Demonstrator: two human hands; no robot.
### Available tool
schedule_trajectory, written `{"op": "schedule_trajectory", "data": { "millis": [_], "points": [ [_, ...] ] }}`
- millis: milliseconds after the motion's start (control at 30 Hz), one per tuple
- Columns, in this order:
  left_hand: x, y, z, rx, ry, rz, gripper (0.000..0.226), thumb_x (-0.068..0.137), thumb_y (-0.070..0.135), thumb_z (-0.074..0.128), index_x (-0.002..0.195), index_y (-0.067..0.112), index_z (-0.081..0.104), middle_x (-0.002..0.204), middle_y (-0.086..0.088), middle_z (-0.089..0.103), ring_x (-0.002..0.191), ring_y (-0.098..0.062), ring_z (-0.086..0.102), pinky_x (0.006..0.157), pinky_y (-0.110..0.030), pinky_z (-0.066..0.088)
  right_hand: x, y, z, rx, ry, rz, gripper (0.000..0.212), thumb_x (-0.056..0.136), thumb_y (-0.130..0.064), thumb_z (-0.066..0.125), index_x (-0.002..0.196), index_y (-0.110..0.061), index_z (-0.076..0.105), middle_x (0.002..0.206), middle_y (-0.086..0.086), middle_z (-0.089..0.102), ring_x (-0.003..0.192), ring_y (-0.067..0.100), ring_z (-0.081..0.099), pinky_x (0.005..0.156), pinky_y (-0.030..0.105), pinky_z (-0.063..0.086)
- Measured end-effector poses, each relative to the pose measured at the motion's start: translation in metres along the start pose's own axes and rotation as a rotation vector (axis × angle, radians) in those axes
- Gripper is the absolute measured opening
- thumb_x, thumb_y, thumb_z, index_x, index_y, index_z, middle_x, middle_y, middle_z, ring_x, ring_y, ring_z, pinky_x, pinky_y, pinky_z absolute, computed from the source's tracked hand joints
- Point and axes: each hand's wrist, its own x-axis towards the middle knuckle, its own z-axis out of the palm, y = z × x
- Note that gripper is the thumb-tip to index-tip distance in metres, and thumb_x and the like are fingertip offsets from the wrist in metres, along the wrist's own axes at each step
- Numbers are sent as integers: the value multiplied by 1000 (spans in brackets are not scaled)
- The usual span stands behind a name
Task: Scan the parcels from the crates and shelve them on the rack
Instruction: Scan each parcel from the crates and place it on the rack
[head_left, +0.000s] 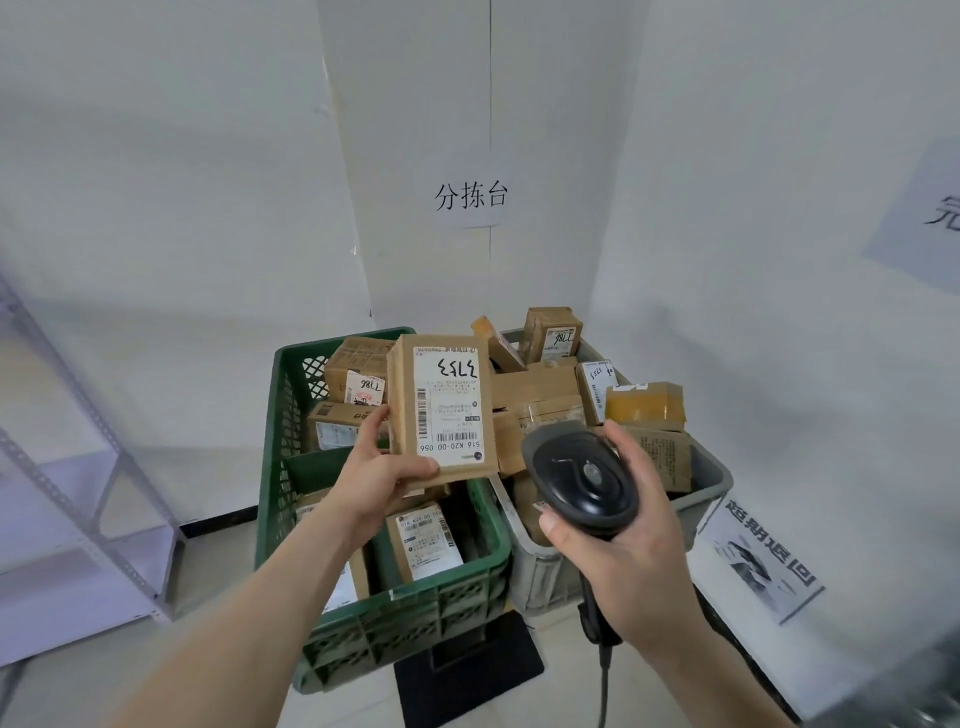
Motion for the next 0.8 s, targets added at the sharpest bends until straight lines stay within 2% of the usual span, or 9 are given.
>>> {"op": "schedule_trajectory", "data": {
  "millis": [100,233,333,433,533,633,667,733,800],
  "points": [
    [-1,9,4,-14,-26,29,117,70,-20,75,155,38,19,118,-17,71,102,-33,73,84,-45,60,-11,-10,9,-20,28,11,96,76,-6,88,153,-34,37,115,-44,57,116,-17,54,92,-3,39],
    [-4,18,-1,59,-54,71,136,48,4,93,153,46,17,121,-12,71,108,-30,71,96,-57,55,-26,-23,28,-61,29,33,95,76,-9,88,150,-39,37,118,-43,56,116,-19,53,95,1,39],
    [-8,23,-4,116,-83,98,133,58,-2,92,155,44,14,118,-9,72,108,-26,70,100,-58,52,-37,-30,43,-72,54,38,94,75,-9,89,149,-40,39,118,-43,56,117,-17,53,106,14,38],
    [-14,26,-6,174,-112,119,129,65,-6,88,157,42,13,113,-6,71,107,-22,69,103,-58,49,-48,-35,52,-82,64,47,94,74,-7,89,150,-35,40,119,-39,58,119,-13,55,110,19,40],
    [-21,28,-9,211,-161,124,128,65,-3,89,158,42,13,112,-3,71,106,-18,68,104,-58,48,-58,-39,59,-101,97,46,94,74,-6,89,149,-34,41,121,-36,60,120,-12,55,106,14,43],
    [-23,28,-9,199,-192,110,128,66,-4,88,159,40,12,114,-3,69,107,-19,66,105,-58,47,-67,-42,62,-115,124,44,92,73,-3,88,141,-44,41,121,-37,59,119,-13,55,101,6,43],
    [-23,27,-8,187,-208,107,128,66,-4,88,159,40,12,115,-4,69,108,-19,66,105,-58,47,-70,-42,62,-123,132,49,91,73,-2,88,137,-48,41,120,-37,59,118,-12,56,104,12,46],
    [-23,26,-6,163,-242,109,128,65,-5,88,158,40,13,114,-5,71,108,-22,68,104,-60,48,-75,-43,61,-134,148,66,92,73,-2,89,133,-52,41,120,-37,61,117,-5,60,101,35,56],
    [-24,25,-2,154,-262,104,127,66,-8,86,159,37,13,108,-4,73,103,-20,70,101,-58,51,-79,-44,60,-134,172,71,90,73,0,88,131,-53,43,117,-37,61,115,-3,62,96,48,59]
  ]
}}
